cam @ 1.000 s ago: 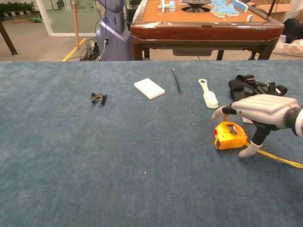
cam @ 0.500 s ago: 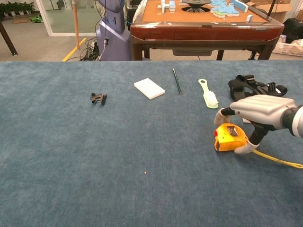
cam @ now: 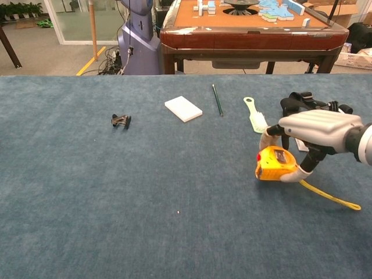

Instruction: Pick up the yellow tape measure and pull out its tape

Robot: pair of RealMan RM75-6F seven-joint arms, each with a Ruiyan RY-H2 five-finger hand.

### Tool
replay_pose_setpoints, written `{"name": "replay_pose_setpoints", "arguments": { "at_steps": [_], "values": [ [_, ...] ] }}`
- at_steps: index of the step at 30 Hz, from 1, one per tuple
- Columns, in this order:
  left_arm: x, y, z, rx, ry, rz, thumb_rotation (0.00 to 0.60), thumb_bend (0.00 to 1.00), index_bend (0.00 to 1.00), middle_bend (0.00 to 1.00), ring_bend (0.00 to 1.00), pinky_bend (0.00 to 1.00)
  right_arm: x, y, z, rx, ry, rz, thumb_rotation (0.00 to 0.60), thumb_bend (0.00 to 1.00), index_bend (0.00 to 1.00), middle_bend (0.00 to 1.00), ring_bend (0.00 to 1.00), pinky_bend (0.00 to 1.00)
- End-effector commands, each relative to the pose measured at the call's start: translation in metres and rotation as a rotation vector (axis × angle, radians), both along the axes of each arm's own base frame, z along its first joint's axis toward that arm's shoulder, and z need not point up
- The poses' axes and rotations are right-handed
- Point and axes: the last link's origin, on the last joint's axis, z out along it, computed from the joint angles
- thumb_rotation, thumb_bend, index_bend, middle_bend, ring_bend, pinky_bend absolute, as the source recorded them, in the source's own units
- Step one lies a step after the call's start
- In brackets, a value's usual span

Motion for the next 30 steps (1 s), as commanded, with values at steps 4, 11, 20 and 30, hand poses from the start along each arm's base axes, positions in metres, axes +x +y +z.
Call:
{"name": "replay_pose_setpoints", "arguments": {
  "at_steps": [4, 11, 20, 30],
  "values": [
    [0.015, 0.038, -0.003, -0.043, -0.050, -0.075, 0.600, 0.21, 0.13, 0.00, 0.00, 0.00, 0.033, -0.005, 0.017, -0.055, -0.101, 0.033, 0.600, 0.57, 0.56, 0.57, 0.41, 0.24],
    [0.044, 0.084, -0.025, -0.119, -0.218, -0.125, 0.600, 0.21, 0.13, 0.00, 0.00, 0.00, 0.074, -0.005, 0.027, -0.099, -0.156, 0.083, 0.600, 0.58, 0.59, 0.60, 0.46, 0.25],
    [0.081, 0.117, -0.059, -0.206, -0.494, -0.113, 0.600, 0.21, 0.09, 0.00, 0.00, 0.00, 0.113, -0.002, 0.017, -0.124, -0.228, 0.054, 0.600, 0.62, 0.61, 0.63, 0.50, 0.27],
    [0.111, 0.134, -0.091, -0.257, -0.635, -0.107, 0.600, 0.21, 0.02, 0.00, 0.00, 0.00, 0.151, -0.002, -0.003, -0.128, -0.286, 0.044, 0.600, 0.68, 0.63, 0.64, 0.55, 0.28]
  ]
}}
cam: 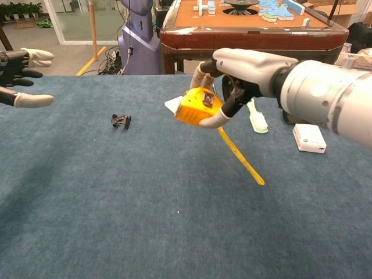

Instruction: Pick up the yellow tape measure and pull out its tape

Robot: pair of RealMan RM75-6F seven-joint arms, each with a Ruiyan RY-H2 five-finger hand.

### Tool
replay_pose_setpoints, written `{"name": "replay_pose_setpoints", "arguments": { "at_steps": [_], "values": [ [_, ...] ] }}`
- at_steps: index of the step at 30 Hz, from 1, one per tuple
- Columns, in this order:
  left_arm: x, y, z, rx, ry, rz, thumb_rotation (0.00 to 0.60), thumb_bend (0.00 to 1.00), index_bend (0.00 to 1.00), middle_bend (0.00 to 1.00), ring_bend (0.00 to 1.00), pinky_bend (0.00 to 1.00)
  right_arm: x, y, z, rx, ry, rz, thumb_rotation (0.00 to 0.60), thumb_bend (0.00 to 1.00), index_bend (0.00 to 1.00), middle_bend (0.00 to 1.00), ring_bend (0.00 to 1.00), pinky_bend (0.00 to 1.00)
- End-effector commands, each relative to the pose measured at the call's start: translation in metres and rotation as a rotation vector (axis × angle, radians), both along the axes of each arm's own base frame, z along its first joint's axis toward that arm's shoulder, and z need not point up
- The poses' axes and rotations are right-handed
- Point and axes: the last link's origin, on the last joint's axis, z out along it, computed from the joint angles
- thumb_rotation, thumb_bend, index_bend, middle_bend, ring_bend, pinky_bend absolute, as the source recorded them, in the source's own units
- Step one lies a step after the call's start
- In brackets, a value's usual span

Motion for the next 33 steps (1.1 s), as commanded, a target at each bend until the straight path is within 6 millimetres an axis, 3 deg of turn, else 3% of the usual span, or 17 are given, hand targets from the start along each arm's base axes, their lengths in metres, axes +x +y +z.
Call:
{"name": "replay_pose_setpoints", "arguments": {
  "at_steps": [1, 15, 33],
  "values": [
    [0.009, 0.005, -0.009, -0.005, -0.020, -0.003, 0.600, 0.21, 0.01, 0.00, 0.00, 0.00, 0.012, -0.001, -0.005, -0.010, -0.003, 0.004, 0.600, 0.68, 0.63, 0.64, 0.55, 0.28],
    [0.030, 0.013, -0.044, -0.027, -0.078, 0.010, 0.600, 0.21, 0.00, 0.00, 0.00, 0.00, 0.041, -0.006, -0.028, -0.042, -0.057, -0.048, 0.600, 0.70, 0.64, 0.65, 0.55, 0.28],
    [0.041, 0.017, -0.059, 0.023, -0.108, 0.035, 0.600, 0.21, 0.00, 0.00, 0.00, 0.00, 0.056, -0.015, -0.051, -0.079, -0.082, -0.123, 0.600, 0.70, 0.64, 0.65, 0.56, 0.28]
  ]
}}
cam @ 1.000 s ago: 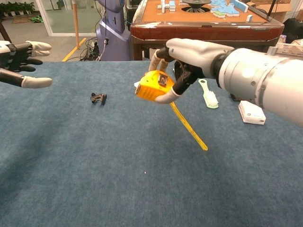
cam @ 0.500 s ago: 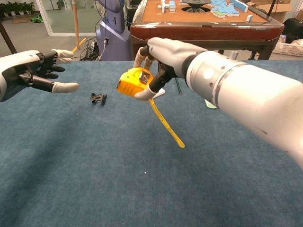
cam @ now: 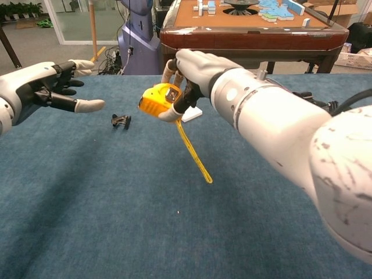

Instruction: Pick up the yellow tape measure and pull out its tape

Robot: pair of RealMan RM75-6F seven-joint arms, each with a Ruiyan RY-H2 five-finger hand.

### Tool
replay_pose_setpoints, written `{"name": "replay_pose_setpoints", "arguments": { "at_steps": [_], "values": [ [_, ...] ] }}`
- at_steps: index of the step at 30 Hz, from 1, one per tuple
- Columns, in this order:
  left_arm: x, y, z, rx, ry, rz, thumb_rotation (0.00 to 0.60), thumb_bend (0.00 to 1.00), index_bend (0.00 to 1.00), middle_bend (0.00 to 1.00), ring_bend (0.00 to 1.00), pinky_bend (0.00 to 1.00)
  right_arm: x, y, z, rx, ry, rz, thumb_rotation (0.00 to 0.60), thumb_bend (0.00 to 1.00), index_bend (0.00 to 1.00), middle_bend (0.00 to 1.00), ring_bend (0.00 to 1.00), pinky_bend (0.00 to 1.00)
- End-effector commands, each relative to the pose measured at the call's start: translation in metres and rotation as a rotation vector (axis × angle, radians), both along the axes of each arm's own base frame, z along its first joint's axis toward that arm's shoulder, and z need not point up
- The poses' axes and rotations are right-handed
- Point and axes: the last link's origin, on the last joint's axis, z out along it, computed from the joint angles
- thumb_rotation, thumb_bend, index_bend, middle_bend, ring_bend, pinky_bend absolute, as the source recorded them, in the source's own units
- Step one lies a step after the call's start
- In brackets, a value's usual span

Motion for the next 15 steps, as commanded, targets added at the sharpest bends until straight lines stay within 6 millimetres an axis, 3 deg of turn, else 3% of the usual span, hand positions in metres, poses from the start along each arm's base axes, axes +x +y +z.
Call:
{"name": "replay_pose_setpoints", "arguments": {
  "at_steps": [1, 15],
  "values": [
    [0.002, 0.000, -0.001, 0.005, -0.010, 0.005, 0.600, 0.21, 0.00, 0.00, 0.00, 0.00, 0.003, -0.002, -0.005, 0.001, -0.011, -0.012, 0.600, 0.70, 0.64, 0.65, 0.56, 0.28],
    [0.004, 0.001, -0.012, -0.022, -0.027, 0.020, 0.600, 0.21, 0.00, 0.00, 0.00, 0.00, 0.015, -0.007, -0.020, 0.007, -0.025, -0.020, 0.600, 0.70, 0.64, 0.65, 0.56, 0.28]
  ]
}}
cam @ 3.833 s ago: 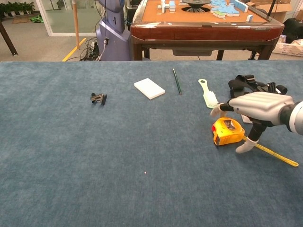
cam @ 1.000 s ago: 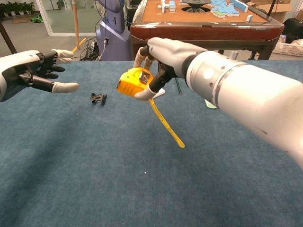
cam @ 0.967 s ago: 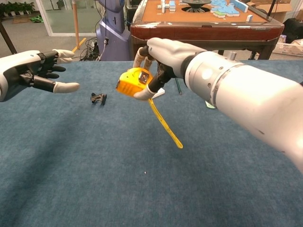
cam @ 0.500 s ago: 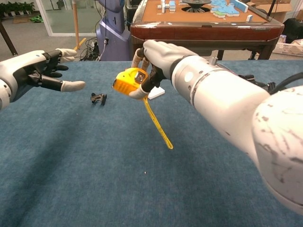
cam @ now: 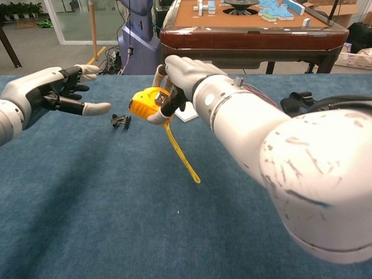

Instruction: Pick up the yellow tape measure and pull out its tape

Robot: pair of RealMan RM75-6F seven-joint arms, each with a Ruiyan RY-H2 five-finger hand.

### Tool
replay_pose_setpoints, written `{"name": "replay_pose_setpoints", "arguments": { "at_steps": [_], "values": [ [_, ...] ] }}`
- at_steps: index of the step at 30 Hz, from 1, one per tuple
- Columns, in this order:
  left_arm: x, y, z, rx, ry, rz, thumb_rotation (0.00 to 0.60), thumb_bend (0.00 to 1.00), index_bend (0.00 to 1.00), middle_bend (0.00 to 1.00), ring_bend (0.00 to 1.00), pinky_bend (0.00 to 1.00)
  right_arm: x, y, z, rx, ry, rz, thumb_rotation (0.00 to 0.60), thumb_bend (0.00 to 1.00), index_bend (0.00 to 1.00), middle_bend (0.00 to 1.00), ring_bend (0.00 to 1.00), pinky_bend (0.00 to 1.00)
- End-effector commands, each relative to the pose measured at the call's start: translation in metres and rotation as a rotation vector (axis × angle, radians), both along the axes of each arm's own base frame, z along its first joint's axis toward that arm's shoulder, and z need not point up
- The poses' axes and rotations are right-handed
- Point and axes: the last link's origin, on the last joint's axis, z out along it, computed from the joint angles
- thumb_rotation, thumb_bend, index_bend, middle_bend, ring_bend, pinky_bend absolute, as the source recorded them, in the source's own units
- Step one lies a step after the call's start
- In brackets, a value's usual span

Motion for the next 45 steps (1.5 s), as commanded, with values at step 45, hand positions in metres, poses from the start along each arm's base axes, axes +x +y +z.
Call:
{"name": "replay_pose_setpoints", "arguments": {
  "at_steps": [45],
  "values": [
    [0.008, 0.007, -0.018, -0.022, 0.009, 0.019, 0.600, 0.21, 0.00, 0.00, 0.00, 0.00, 0.007, -0.004, -0.021, 0.034, 0.000, -0.003, 0.600, 0.73, 0.66, 0.66, 0.58, 0.28]
  ]
}}
